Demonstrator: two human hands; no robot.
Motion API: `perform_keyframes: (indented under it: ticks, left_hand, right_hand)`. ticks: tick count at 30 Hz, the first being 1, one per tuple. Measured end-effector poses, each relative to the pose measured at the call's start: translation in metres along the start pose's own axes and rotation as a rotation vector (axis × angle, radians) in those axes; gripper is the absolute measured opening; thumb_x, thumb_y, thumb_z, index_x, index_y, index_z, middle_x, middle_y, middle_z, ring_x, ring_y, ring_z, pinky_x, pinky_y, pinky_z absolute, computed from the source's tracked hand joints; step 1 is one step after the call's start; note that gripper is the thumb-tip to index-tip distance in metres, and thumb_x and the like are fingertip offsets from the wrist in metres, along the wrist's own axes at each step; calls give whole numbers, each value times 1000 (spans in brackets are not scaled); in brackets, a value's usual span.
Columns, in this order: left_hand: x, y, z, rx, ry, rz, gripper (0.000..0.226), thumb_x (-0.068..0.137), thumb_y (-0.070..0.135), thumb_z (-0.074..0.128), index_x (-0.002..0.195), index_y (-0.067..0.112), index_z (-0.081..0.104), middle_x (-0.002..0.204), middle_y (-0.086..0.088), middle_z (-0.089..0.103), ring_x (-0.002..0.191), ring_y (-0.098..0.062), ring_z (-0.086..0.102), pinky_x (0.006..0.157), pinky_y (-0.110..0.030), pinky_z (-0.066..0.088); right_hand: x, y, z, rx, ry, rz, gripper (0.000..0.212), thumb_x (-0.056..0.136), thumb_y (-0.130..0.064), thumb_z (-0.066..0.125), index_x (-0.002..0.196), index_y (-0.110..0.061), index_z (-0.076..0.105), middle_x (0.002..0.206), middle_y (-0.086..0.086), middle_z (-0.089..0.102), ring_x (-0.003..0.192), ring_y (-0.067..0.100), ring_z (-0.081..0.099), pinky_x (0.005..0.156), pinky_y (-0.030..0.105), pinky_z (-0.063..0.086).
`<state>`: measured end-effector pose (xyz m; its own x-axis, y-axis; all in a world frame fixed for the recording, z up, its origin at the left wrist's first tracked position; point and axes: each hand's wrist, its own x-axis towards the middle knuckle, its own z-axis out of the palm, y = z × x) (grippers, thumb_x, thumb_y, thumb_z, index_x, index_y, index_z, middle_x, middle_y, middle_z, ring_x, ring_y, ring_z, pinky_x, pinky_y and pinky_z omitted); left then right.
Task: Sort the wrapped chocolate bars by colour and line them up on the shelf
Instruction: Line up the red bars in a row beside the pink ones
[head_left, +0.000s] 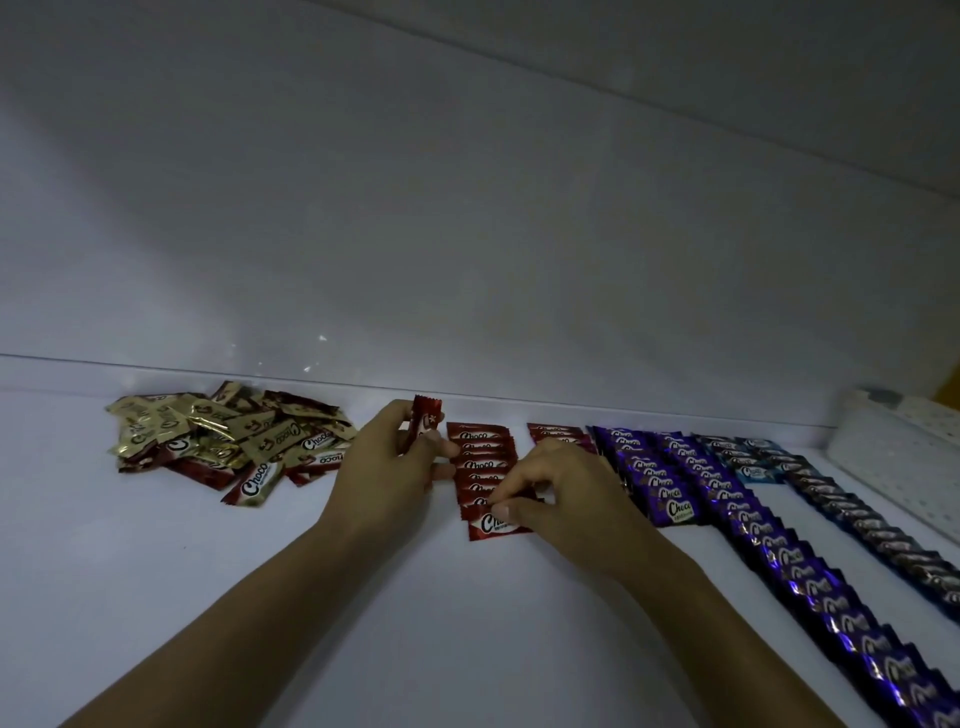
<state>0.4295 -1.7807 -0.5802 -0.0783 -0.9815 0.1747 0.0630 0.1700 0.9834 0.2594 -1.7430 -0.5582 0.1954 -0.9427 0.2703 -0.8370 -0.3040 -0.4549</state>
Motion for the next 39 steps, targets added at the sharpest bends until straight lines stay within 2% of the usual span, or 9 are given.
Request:
perform_keyframes:
  ticks: [8, 10, 13, 20, 23, 26, 30, 33, 39]
  left_hand:
    - [-3, 13, -1, 1, 37, 45, 22, 97, 23, 51, 88, 15, 70, 69, 13, 71, 64, 4, 64, 50, -5, 44]
    - [-2, 19, -3, -50, 59, 27, 17, 96, 19, 54, 85, 18, 67, 59, 16, 65, 55, 3, 60, 46, -8, 41]
    - [-3, 20, -3, -135, 25, -32, 8, 93, 16, 59, 90, 17, 66, 74, 5, 71, 58, -4, 63, 48, -16, 45]
    - [-11, 19, 4, -152, -176, -1, 10, 88, 12, 65, 78, 11, 63, 72, -7, 71, 61, -8, 66, 49, -14, 47]
    - [-14, 13, 5, 261, -269, 177, 8, 88, 17, 66, 79, 17, 66, 75, 3, 69, 64, -2, 62, 57, -18, 49]
    - [-13, 7, 1, 786, -182, 367, 6, 90, 36, 57, 87, 36, 62, 81, 18, 63, 73, 1, 57, 66, -24, 49]
    - [-6, -4, -7, 988, 11, 489, 20, 92, 43, 50, 107, 34, 59, 99, 15, 59, 90, -7, 50, 73, -29, 46]
    - [-2, -11, -9, 1002, 54, 458, 27, 92, 43, 49, 114, 31, 58, 102, 14, 59, 87, -5, 44, 71, -27, 43]
    - [4, -18, -10, 1029, 72, 442, 29, 93, 45, 50, 118, 31, 57, 103, 14, 61, 85, -4, 43, 67, -25, 38]
  right_hand:
    - [-1, 2, 10, -50, 78, 4, 13, 79, -27, 73, 79, -29, 60, 85, -12, 55, 83, 6, 52, 89, 36, 43]
    - [-1, -1, 8, 89, 145, -5, 7, 84, -22, 69, 79, -23, 64, 79, -9, 61, 75, 5, 56, 78, 31, 48]
    - [1, -13, 2, 467, 188, 56, 12, 92, -23, 58, 82, -23, 66, 73, -9, 67, 67, 2, 62, 66, 24, 53]
    - [-1, -18, -4, 849, 263, 168, 8, 86, -8, 65, 80, -11, 68, 67, 0, 69, 63, 10, 65, 59, 20, 51]
    - [-1, -21, -9, 968, 315, 219, 9, 88, -8, 62, 79, -4, 64, 56, -3, 65, 49, 2, 60, 46, 12, 45]
    - [-2, -22, -15, 1028, 360, 212, 8, 88, -6, 61, 85, 1, 64, 64, 4, 68, 55, 9, 64, 50, 18, 51]
    - [-3, -9, -25, 615, 159, 117, 14, 81, -7, 71, 93, -12, 66, 60, -1, 66, 55, 4, 61, 55, 18, 50]
    - [-4, -2, -22, 328, -42, 121, 18, 73, -14, 79, 80, -22, 65, 61, -8, 68, 60, 4, 67, 60, 20, 54]
    - [-5, -1, -17, 225, -194, 2, 25, 79, -5, 73, 103, -11, 73, 90, -4, 74, 80, 3, 68, 73, 14, 53]
